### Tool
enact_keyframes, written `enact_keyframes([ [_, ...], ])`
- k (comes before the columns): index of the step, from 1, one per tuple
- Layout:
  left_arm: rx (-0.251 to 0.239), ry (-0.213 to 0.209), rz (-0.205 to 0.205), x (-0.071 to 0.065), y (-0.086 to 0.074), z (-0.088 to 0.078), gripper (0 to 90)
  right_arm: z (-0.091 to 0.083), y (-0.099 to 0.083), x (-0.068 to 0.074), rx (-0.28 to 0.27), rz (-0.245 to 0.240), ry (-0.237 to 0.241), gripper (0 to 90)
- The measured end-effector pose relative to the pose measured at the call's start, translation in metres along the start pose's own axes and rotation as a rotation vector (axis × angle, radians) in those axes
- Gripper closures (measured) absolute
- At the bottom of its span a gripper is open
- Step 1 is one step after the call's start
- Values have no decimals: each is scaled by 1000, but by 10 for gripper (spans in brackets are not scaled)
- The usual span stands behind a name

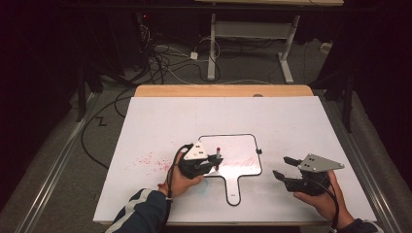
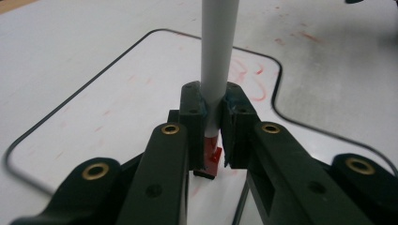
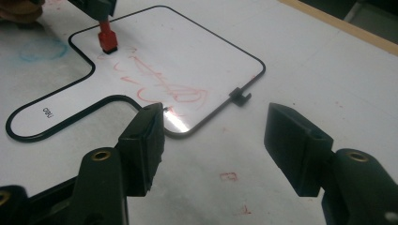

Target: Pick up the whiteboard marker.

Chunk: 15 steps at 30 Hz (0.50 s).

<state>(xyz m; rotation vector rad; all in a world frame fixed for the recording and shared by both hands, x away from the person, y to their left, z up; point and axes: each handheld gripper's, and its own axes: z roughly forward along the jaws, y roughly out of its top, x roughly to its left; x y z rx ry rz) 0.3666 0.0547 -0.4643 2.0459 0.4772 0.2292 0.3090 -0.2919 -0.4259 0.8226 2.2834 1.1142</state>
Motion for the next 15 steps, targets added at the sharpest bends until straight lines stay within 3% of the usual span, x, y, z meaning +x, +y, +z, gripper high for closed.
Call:
enact_keyframes([
  [4, -12, -28, 6, -7, 10, 18, 788, 1, -1, 0, 5, -1, 8, 390],
  [15, 26, -85, 95, -38, 49, 75, 788, 0, -4, -4, 12, 6, 0, 390],
])
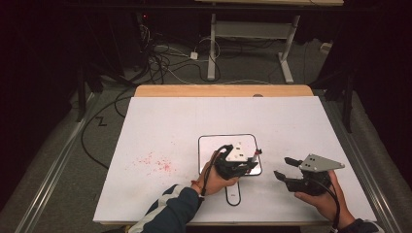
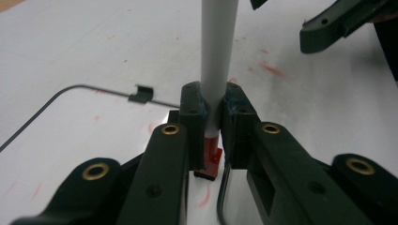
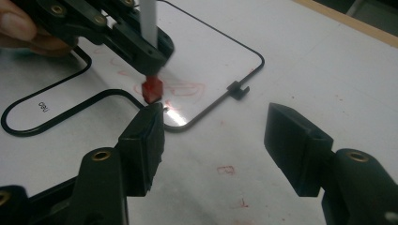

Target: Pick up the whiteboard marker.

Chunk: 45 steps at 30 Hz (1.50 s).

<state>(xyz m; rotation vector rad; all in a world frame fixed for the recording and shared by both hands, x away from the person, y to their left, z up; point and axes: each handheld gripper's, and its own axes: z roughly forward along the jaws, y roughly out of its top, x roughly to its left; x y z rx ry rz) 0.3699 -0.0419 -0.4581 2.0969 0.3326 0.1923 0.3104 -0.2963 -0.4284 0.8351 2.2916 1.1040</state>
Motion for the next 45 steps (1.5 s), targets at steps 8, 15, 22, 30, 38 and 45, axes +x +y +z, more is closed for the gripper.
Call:
enact_keyframes([
  [8, 35, 2, 4, 2, 10, 8, 789, -2, -1, -1, -2, -1, -5, 390],
  [15, 31, 13, -21, 8, -4, -12, 789, -4, -1, -1, 0, -3, -12, 389],
  [22, 24, 29, -44, 14, -30, -50, 789, -3, -1, 0, 3, -5, -12, 387],
  [30, 42, 68, -70, 24, -51, -85, 788, -2, 1, 2, 2, -8, -14, 388],
  [38, 26, 107, -84, 28, -67, -106, 788, -2, 0, 1, 3, -8, -17, 386],
  [45, -7, 66, -62, 22, -58, -86, 789, -1, 2, 3, 4, -19, -13, 385],
])
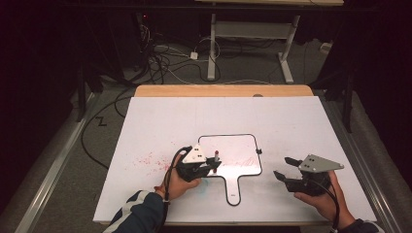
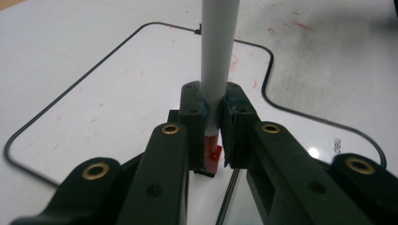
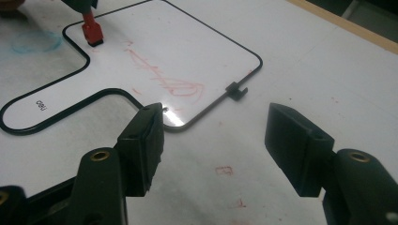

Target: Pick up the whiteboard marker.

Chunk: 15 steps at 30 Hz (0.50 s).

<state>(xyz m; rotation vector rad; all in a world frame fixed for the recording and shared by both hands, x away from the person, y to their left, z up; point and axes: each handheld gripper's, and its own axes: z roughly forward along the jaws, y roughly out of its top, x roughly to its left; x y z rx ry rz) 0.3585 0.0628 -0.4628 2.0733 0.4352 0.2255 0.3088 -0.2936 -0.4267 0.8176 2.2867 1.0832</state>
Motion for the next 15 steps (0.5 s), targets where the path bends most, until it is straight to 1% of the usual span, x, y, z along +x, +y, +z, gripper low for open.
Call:
enact_keyframes([
  [1, -4, -8, 5, -2, 2, 4, 789, 0, 0, 0, 0, 0, 2, 385],
  [2, -5, -7, 9, -4, 5, 8, 789, 1, 0, 0, 3, -1, 1, 385],
  [4, -4, -3, 4, -8, 9, 16, 789, 1, 0, 1, 4, 0, 4, 385],
  [6, -9, -10, 17, -13, 14, 25, 789, 1, -1, 1, 4, -1, 7, 385],
  [8, -15, -25, 18, -17, 20, 35, 788, 1, -1, 1, 4, -2, 7, 385],
  [10, -16, -34, 28, -21, 26, 44, 788, 1, -1, 0, 4, -3, 5, 385],
  [12, -25, -50, 22, -25, 31, 55, 788, 1, -1, 0, 3, -1, 4, 385],
  [13, -26, -48, 29, -27, 35, 60, 788, 1, -1, 0, 3, 0, 4, 385],
  [15, -31, -61, 14, -28, 39, 68, 788, 1, -1, 0, 5, -4, 5, 385],
])
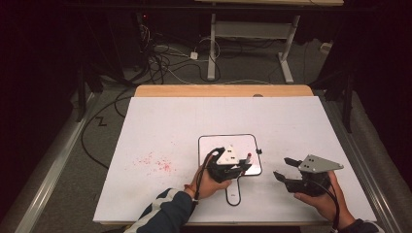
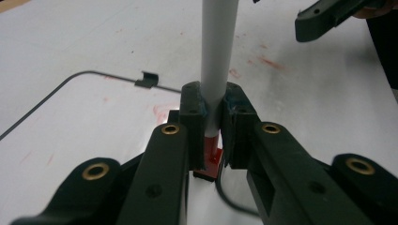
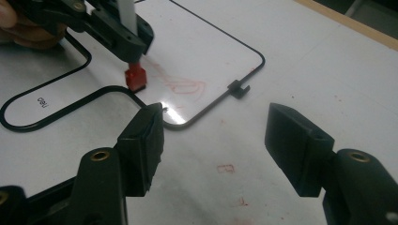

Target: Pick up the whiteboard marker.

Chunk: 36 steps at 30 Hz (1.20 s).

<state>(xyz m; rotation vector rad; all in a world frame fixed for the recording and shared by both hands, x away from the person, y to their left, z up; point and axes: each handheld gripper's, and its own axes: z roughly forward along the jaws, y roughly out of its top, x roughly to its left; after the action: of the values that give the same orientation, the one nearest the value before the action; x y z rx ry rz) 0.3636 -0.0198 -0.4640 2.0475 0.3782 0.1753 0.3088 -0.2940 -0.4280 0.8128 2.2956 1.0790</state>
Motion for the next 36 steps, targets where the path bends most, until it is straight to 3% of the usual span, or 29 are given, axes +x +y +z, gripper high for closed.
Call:
enact_keyframes([
  [4, 16, 4, 37, -4, 8, 10, 788, 0, 0, 0, 0, -2, 4, 385],
  [9, 42, 12, 45, -3, 6, 2, 789, -2, -1, -1, -2, 5, 0, 385],
  [16, 89, 57, 17, 10, -15, -45, 788, -4, -1, -2, -3, 11, -8, 384],
  [20, 81, 71, -15, 21, -32, -74, 788, -2, -1, 0, 1, 6, -6, 385],
  [22, 86, 123, -49, 27, -42, -89, 788, -2, 0, 0, 3, 2, -6, 384],
  [26, 73, 151, -75, 34, -52, -104, 788, 0, 1, 1, 7, 3, -4, 384],
  [30, 50, 154, -98, 38, -54, -103, 788, 1, 1, 2, 8, 0, 0, 384],
  [36, 44, 126, -65, 31, -43, -83, 788, 2, 1, 2, 11, -3, 4, 384],
])
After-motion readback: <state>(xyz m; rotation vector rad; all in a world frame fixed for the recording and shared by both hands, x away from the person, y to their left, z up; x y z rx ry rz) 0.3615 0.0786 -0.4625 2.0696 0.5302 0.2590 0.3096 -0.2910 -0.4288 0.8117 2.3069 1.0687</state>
